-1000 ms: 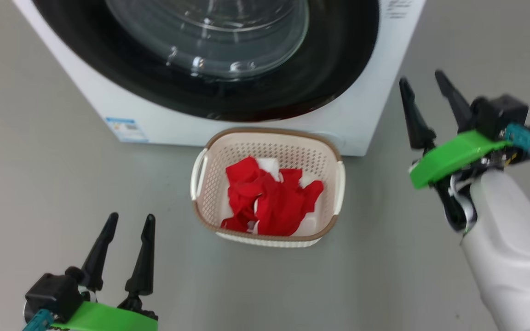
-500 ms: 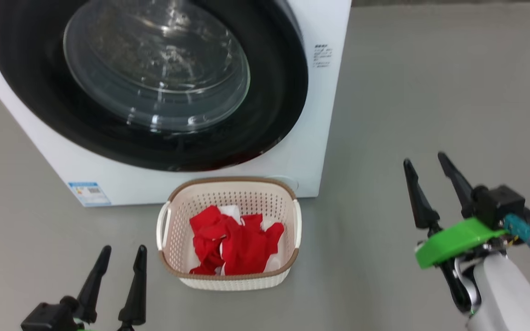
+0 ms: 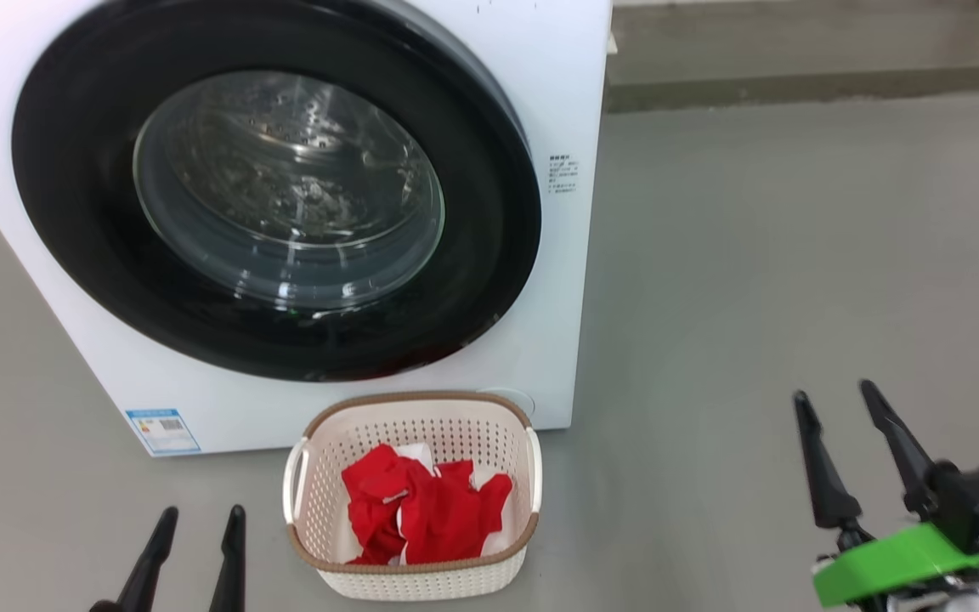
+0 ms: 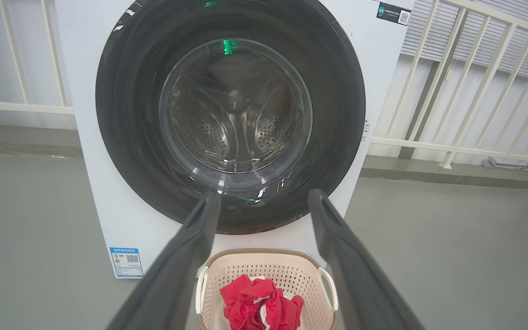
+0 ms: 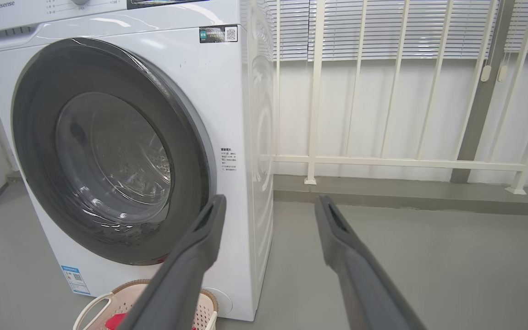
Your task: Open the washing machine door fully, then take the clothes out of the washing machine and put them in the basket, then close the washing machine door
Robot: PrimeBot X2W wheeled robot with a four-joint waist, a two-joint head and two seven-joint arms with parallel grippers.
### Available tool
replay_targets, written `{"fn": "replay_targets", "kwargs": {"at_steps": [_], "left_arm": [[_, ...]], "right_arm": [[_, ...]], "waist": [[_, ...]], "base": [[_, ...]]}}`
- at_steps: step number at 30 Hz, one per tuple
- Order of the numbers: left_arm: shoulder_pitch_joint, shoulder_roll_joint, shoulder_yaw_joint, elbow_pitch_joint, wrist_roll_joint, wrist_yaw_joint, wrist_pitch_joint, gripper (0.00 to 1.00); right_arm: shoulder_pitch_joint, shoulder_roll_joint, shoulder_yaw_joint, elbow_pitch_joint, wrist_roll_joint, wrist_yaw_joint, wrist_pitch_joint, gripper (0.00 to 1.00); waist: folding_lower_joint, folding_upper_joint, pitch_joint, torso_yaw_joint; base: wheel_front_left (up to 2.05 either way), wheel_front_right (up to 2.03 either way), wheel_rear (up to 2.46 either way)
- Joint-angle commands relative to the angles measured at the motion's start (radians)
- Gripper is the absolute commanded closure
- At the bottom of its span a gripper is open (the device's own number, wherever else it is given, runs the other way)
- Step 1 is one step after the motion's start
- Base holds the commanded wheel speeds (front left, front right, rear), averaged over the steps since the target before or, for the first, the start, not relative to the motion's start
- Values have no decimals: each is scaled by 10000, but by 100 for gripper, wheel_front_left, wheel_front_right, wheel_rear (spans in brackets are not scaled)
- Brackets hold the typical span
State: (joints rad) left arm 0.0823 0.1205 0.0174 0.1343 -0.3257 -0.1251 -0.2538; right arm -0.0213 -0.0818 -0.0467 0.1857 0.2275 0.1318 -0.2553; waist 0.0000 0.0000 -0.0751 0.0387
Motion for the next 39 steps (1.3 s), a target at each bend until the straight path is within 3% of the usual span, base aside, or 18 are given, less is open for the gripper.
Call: {"fn": "replay_targets", "kwargs": {"at_steps": [1,11,25,26,34,39], "left_arm": [[-113,200,438,-327,96,-56,-80,0],[434,108,672,-496,415,-56,-80,0],[532,39,714,-439,611,-56,-80,0],[689,-78,359,-203,568,0,2,100],[815,-358,242,535,366,14,142,100],[709,-372,281,545,-168,11,292,100]], "right_arm": [[27,-29,71,-499,-95,-11,-65,0],[1052,14,-204,-797,-155,-11,-65,0],[984,92,-89,-714,-215,-11,-65,0],[1380,221,-343,-484,-88,0,0,100],[1667,397,-363,290,120,0,78,100],[1566,394,-383,290,675,-1,235,100]], "waist": [[0,0,-199,-8],[0,0,-479,-15],[0,0,-516,-62],[1,0,-517,-63],[1,0,-508,-67],[23,0,-470,-83]], "base": [[0,0,0],[0,0,0],[0,0,0],[0,0,0],[0,0,0],[0,0,0]]}}
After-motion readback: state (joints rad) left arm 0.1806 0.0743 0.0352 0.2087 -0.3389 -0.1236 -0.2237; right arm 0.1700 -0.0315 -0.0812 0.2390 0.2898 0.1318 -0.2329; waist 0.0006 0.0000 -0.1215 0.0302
